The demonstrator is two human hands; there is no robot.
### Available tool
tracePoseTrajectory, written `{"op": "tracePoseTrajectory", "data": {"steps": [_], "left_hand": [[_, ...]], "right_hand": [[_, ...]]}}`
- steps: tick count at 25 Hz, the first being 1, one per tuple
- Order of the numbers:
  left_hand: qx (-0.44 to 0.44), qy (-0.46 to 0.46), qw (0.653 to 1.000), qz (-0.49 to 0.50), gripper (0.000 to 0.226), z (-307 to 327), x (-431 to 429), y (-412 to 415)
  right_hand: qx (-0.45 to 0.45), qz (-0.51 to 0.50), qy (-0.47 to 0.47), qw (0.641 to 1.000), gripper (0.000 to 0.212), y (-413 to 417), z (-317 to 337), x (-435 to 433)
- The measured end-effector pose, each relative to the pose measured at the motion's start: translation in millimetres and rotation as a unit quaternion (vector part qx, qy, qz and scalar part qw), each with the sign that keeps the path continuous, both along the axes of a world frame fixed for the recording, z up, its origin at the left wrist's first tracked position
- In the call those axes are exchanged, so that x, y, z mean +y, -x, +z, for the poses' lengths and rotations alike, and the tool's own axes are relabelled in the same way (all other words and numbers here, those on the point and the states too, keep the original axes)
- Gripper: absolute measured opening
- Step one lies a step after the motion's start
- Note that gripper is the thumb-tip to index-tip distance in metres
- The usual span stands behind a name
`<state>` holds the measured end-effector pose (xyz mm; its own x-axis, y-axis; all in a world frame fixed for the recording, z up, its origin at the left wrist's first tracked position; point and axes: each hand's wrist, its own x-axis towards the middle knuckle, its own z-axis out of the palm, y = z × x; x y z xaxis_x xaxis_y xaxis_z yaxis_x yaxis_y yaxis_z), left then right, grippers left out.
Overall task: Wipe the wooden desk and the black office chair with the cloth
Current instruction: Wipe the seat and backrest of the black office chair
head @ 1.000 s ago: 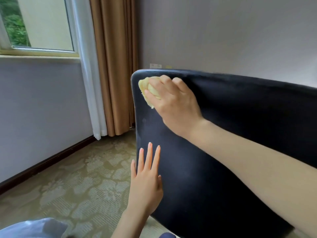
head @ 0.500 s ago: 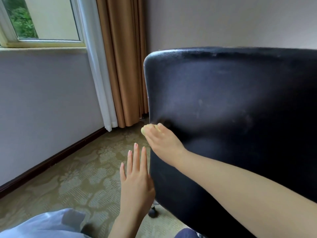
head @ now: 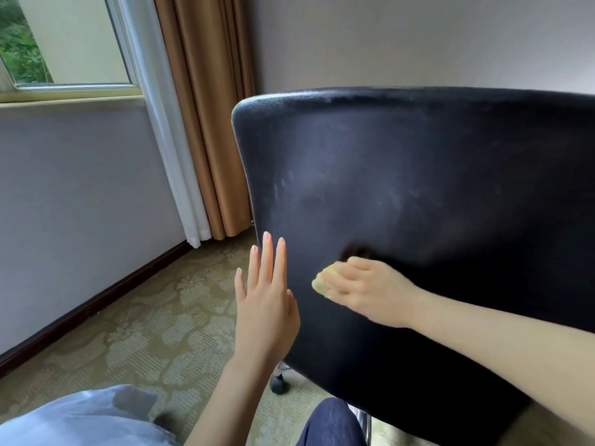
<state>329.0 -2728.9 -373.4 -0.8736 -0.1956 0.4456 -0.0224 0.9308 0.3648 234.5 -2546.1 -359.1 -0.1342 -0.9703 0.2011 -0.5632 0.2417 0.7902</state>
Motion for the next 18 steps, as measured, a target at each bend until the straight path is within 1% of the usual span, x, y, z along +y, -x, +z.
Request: {"op": "tracePoseTrajectory", "data": {"steps": [2, 5, 9, 13, 17, 18], "left_hand": [[-0.003, 0.001, 1.0, -0.002, 0.079, 2, 9, -4], [0.0, -0.001, 1.0, -0.012, 0.079, 4, 21, -7], [0.017, -0.004, 0.999, -0.033, 0.08, 12, 30, -5], [0.021, -0.011, 0.999, -0.035, 0.082, 11, 30, -5], [0.018, -0.026, 0.999, -0.028, 0.084, 5, 20, -8], [0.013, -0.028, 0.999, -0.021, 0.084, 3, 15, -8]], "right_hand": [[0.011, 0.015, 0.048, 0.999, 0.048, -11, 21, 24], [0.064, 0.028, 0.114, 0.991, 0.039, -24, 64, 44], [0.119, 0.092, 0.248, 0.957, 0.035, -32, 127, 38], [0.149, 0.111, 0.303, 0.935, 0.039, -31, 164, -2], [0.134, 0.091, 0.343, 0.925, 0.04, -17, 177, -67], [0.137, 0.09, 0.344, 0.925, 0.035, -13, 175, -83]]}}
